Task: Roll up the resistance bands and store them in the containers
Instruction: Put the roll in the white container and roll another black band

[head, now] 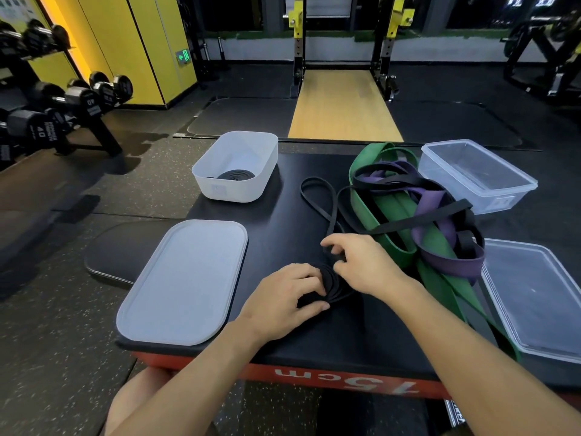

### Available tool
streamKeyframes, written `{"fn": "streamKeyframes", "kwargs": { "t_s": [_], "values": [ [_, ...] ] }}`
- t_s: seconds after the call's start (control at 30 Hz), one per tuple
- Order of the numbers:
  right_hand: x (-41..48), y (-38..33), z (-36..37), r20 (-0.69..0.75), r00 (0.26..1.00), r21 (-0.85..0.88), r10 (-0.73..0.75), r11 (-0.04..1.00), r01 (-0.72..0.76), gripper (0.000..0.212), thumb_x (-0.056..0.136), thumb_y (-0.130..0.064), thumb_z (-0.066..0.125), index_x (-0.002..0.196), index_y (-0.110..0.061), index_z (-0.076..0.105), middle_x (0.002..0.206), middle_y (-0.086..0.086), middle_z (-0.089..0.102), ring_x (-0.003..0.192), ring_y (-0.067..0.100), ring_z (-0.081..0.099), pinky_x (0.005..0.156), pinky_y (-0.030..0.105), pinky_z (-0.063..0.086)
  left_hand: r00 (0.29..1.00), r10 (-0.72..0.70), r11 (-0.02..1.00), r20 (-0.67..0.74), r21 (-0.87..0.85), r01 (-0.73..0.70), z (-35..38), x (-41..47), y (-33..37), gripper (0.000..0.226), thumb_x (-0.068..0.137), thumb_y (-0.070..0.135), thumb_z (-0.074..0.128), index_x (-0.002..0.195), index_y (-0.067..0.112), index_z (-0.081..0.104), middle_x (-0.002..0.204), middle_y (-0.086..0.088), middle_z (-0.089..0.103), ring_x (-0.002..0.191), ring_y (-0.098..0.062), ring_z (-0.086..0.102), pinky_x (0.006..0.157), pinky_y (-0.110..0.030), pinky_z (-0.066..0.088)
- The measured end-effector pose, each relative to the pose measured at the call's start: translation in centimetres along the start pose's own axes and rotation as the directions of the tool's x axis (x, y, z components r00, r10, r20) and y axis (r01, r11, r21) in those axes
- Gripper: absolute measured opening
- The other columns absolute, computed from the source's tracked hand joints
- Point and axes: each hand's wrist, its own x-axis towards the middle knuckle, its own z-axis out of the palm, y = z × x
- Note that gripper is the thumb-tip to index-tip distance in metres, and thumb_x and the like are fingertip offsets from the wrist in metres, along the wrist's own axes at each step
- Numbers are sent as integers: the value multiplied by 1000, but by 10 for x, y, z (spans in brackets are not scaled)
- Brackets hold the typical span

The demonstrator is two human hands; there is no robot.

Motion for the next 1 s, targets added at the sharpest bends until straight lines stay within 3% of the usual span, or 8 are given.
{"fn": "streamKeyframes", "kwargs": {
  "t_s": [0.2,0.33,0.43,0.53,0.7,0.9,0.97,1.0],
  "values": [
    [4,4,3,-192,980,26,47,999,-42,19,91,-15,67,106,-26,67,101,-11,58,98,19,62,86,39,53,1000,2,1000,1,-1,-2,1,0,-1,18,95,47,66,99,30,66,116,20,59,114,-6,56,92,-32,50],
    [1,5,3,-354,931,-85,88,988,-126,17,98,-29,66,114,-25,68,104,-6,71,100,26,67,84,38,53,1000,3,1000,0,-3,-3,2,0,-2,18,95,47,67,99,30,66,116,21,59,114,-6,56,93,-32,50],
    [5,8,0,-405,888,176,219,971,-160,26,102,-26,60,127,-25,68,95,-6,77,96,21,72,90,39,55,1000,1,1000,-3,-5,-1,1,0,-2,18,95,47,67,99,30,66,115,21,59,112,-6,56,92,-31,50],
    [6,5,-4,-381,850,724,363,689,30,18,101,-12,58,108,-26,67,79,1,77,75,19,77,86,45,60,1000,0,1000,1,-3,0,1,0,-1,18,95,47,66,99,30,66,116,21,59,111,-5,55,91,-30,50],
    [6,16,1,-253,867,772,429,630,-87,20,101,-3,47,106,-23,51,89,11,77,73,22,78,80,47,62,1000,-7,1000,-6,-12,7,2,-1,-2,19,96,47,65,101,28,67,114,20,60,112,-7,57,91,-32,51],
    [8,7,-10,4,897,984,442,-160,75,21,108,1,41,116,-11,57,98,15,67,77,22,77,66,24,59,1000,-2,1000,-6,-14,2,1,0,-1,20,96,47,65,101,28,67,115,19,61,114,-8,58,91,-34,51],
    [11,3,-11,-10,917,983,399,-163,81,24,108,1,41,118,-12,58,93,13,68,78,24,77,65,26,60,1000,-5,1000,-7,-14,4,1,0,-2,20,96,48,65,101,29,66,115,19,61,113,-8,58,90,-35,52],
    [12,3,-8,-36,912,999,409,1,39,25,107,2,41,121,-12,56,94,15,69,81,26,77,68,29,61,1000,-3,1000,-7,-16,3,1,0,-2,19,95,47,66,100,29,66,115,19,61,111,-7,57,90,-35,52]
  ]
}}
